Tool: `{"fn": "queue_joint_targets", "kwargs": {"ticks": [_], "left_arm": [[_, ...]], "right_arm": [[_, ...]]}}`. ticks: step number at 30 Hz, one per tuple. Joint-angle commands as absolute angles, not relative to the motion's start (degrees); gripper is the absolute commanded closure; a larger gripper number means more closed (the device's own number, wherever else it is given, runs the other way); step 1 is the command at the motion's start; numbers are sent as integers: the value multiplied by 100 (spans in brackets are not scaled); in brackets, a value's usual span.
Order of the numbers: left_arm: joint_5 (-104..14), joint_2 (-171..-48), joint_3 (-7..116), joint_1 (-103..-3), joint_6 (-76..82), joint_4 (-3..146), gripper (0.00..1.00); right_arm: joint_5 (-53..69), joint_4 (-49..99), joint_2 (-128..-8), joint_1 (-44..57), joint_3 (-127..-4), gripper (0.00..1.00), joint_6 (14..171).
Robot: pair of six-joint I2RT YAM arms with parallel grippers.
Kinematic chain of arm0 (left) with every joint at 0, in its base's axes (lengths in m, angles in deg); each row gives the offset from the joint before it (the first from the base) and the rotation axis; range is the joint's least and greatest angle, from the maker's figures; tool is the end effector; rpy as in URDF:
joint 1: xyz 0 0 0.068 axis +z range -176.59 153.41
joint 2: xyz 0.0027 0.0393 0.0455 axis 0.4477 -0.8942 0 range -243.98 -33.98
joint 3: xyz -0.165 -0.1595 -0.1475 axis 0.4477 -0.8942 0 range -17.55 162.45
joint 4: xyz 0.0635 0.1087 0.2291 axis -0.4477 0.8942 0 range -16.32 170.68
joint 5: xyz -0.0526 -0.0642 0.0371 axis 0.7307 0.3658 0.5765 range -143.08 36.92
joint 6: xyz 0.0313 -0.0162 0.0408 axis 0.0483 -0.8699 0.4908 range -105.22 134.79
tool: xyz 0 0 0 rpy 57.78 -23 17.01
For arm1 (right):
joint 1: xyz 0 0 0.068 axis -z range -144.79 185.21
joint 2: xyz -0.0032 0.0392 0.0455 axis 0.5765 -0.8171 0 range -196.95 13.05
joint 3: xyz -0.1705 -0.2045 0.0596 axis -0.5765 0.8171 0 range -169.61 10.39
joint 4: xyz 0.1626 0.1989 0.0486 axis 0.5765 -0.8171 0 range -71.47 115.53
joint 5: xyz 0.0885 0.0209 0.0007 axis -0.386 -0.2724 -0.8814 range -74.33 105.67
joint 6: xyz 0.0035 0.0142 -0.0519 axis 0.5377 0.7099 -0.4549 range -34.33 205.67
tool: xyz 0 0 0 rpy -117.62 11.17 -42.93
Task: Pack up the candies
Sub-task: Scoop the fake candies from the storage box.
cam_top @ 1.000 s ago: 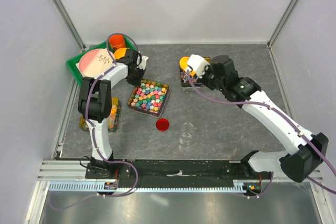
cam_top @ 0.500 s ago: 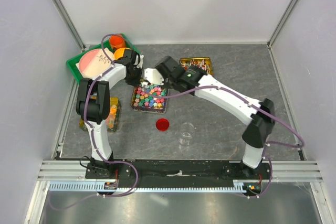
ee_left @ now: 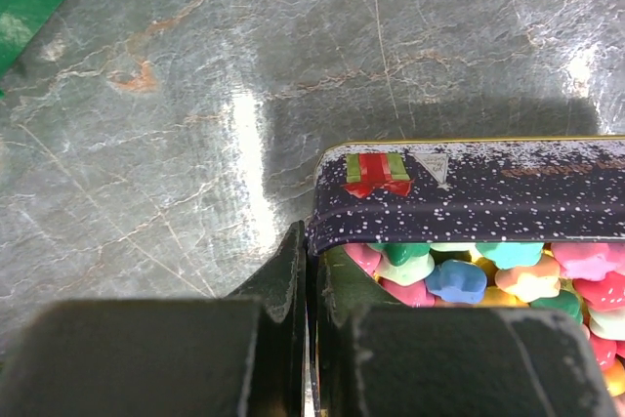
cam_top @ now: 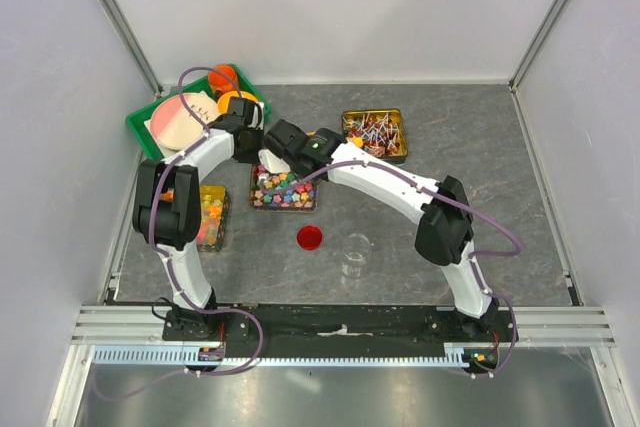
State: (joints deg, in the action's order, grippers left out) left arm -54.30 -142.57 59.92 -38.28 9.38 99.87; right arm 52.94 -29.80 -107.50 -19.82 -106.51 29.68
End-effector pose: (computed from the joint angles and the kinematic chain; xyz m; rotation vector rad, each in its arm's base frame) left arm 0.3960 -0.0810 0.1962 0.1330 2.5697 -0.0851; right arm 0.2787 0.3606 0.2975 -1.9164 1.5988 -0.8439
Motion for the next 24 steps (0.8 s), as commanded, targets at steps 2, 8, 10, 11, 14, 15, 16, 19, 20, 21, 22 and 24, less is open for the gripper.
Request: {"fn": "queue_joint_targets", "kwargs": {"ticks": [2, 8, 10, 11, 14, 15, 16, 19, 20, 21, 22, 24], "left_arm": [[-4808, -14102, 5988, -3793, 459, 9460, 99], [-3947, -14463, 5997, -3723, 327, 9302, 98], [-3701, -14472, 5918, -3705, 292, 9170, 99], [-3665, -14472, 5901, -3679, 266, 9135, 99], [-3226, -14393, 5699, -3565, 169, 8801, 98], [-3138, -14306, 5603, -3547, 160, 8731, 98], [-3085, -14270, 5558, -3538, 160, 8565, 98], [-2944, -14016, 5189, -3512, 160, 8143, 99], [-2935, -13963, 5049, -3512, 160, 7924, 99], [-2927, -13936, 5022, -3512, 169, 7887, 99], [-2935, -13910, 5013, -3512, 186, 7878, 98], [-3188, -13909, 5021, -3512, 187, 7877, 99]], "right_arm": [[5987, -3317, -10911, -2218, -10966, 100, 2669], [5742, -3406, -10824, -2429, -11080, 100, 2915], [5593, -3388, -10649, -2473, -11203, 100, 3012], [5549, -3388, -10578, -2500, -11247, 100, 3082], [5408, -3405, -10253, -2561, -11248, 100, 3153], [5390, -3432, -10122, -2570, -11248, 100, 3170], [5390, -3475, -10068, -2570, -11230, 100, 3179], [5390, -3493, -9892, -2570, -11081, 100, 3249], [5372, -3502, -9831, -2570, -11020, 100, 3276], [5372, -3511, -9813, -2579, -10993, 100, 3328], [5364, -3511, -9787, -2570, -10958, 100, 3337], [5355, -3529, -9734, -2570, -10861, 100, 3381]]}}
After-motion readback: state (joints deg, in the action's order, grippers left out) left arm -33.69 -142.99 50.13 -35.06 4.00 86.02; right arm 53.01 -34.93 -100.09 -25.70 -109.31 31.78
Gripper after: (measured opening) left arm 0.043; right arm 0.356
